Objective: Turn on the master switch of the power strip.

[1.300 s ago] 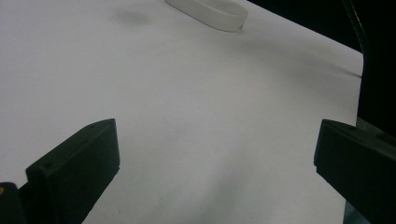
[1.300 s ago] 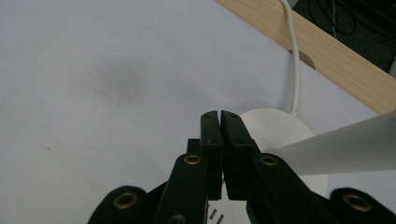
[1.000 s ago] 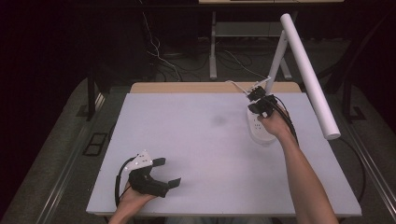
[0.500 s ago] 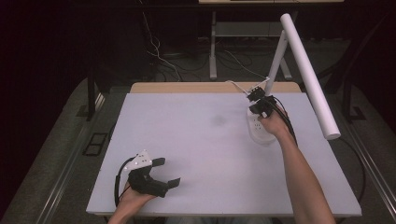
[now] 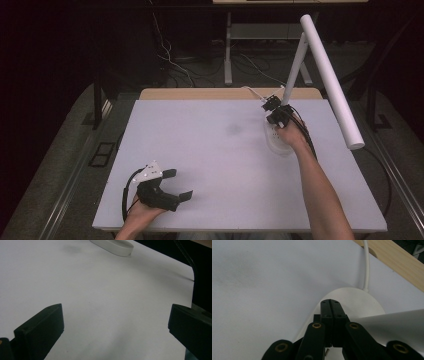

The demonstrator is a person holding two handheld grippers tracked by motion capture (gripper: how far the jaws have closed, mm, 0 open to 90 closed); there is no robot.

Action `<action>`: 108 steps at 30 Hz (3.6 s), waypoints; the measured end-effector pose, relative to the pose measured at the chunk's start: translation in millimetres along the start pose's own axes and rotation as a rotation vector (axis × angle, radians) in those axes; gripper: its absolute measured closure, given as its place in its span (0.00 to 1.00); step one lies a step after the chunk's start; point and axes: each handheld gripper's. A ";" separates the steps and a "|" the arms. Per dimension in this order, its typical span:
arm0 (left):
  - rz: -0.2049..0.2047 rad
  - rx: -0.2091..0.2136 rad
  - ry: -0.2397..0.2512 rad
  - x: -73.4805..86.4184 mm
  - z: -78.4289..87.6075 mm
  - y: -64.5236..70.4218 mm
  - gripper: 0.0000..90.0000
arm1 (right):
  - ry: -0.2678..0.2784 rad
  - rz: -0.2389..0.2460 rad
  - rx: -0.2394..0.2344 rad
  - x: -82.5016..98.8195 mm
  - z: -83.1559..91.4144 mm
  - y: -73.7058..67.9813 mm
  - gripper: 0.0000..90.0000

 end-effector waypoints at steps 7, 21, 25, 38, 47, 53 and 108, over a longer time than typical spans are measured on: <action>-0.001 -0.001 -0.002 0.1 -0.3 0.1 0.00 | -0.003 -0.006 0.007 1.1 -1.9 4.0 0.99; -0.005 0.000 -0.007 0.5 -0.8 0.5 0.00 | 0.018 -0.022 0.007 1.7 -5.5 6.9 0.99; -0.006 0.002 -0.010 0.6 -1.1 1.2 0.00 | 0.021 -0.020 0.012 2.0 -6.0 5.3 1.00; -0.019 0.003 -0.016 1.3 -1.8 3.4 0.00 | -0.003 -0.004 0.042 1.7 -8.0 -1.9 1.00; -0.024 0.009 -0.020 1.5 -1.6 3.6 0.00 | -0.012 -0.025 0.048 0.8 -9.6 -2.8 1.00; -0.013 0.005 -0.016 1.4 -1.8 2.0 0.00 | -0.006 0.014 0.058 1.0 -9.1 -4.1 1.00; -0.016 0.015 -0.022 0.0 -6.8 4.2 0.00 | 0.334 -0.071 -0.211 23.3 81.3 -33.8 0.38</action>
Point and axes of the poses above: each handheld gripper's, and its own axes: z roughly backward along the jaws, x roughly out of its underside, y roughly to its right, and after that the axes turned 5 degrees about -x, right-handed
